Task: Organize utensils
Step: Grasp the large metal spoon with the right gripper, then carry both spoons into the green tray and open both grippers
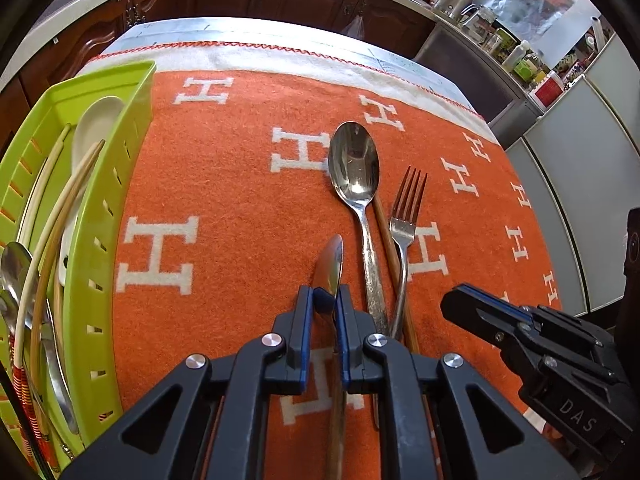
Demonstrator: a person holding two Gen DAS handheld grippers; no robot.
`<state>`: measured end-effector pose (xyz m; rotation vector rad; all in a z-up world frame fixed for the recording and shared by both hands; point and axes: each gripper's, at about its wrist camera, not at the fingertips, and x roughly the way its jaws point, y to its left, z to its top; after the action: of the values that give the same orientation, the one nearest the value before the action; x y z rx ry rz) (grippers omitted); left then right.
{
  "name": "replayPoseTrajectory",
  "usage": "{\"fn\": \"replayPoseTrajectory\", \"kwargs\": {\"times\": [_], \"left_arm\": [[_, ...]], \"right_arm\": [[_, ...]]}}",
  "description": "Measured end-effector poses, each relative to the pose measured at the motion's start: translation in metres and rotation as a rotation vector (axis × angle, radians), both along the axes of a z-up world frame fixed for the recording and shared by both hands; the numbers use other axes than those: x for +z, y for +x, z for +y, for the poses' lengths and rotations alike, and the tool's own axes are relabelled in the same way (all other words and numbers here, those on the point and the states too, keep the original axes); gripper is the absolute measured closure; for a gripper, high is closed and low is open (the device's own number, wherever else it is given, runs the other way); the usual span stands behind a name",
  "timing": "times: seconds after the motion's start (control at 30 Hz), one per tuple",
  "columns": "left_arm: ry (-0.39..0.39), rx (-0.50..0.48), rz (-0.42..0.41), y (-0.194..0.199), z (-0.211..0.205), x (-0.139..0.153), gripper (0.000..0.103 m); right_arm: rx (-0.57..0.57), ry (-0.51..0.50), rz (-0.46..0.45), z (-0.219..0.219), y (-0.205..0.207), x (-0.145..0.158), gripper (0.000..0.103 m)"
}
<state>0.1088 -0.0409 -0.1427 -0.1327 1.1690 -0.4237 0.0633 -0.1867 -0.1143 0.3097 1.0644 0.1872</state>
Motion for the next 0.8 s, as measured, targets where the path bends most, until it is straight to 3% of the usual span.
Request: {"fn": "replayPoseTrajectory", "kwargs": {"times": [0.17,0.43,0.67,0.8], "left_arm": [[-0.018,-0.017,-0.001,-0.005,0.009,0.013,0.103],[-0.039,-0.032,-0.045,-0.020,0.032,0.053,0.103],[-0.087,0.005,-0.072,-0.030,0.067,0.097,0.103],[-0.074,0.047,-0.122,-0.035,0.091,0.124,0.103]], "right_arm": [[0.026,0.049,0.018,0.003,0.014,-0.002,0.092],[0.026,0.049,0.044,0.014,0.036,-0.013,0.091],[0.033,0.044,0.083,0.023,0.052,-0.025,0.091],[0.025,0.028,0.069,0.027,0.056,-0.026,0.091]]}}
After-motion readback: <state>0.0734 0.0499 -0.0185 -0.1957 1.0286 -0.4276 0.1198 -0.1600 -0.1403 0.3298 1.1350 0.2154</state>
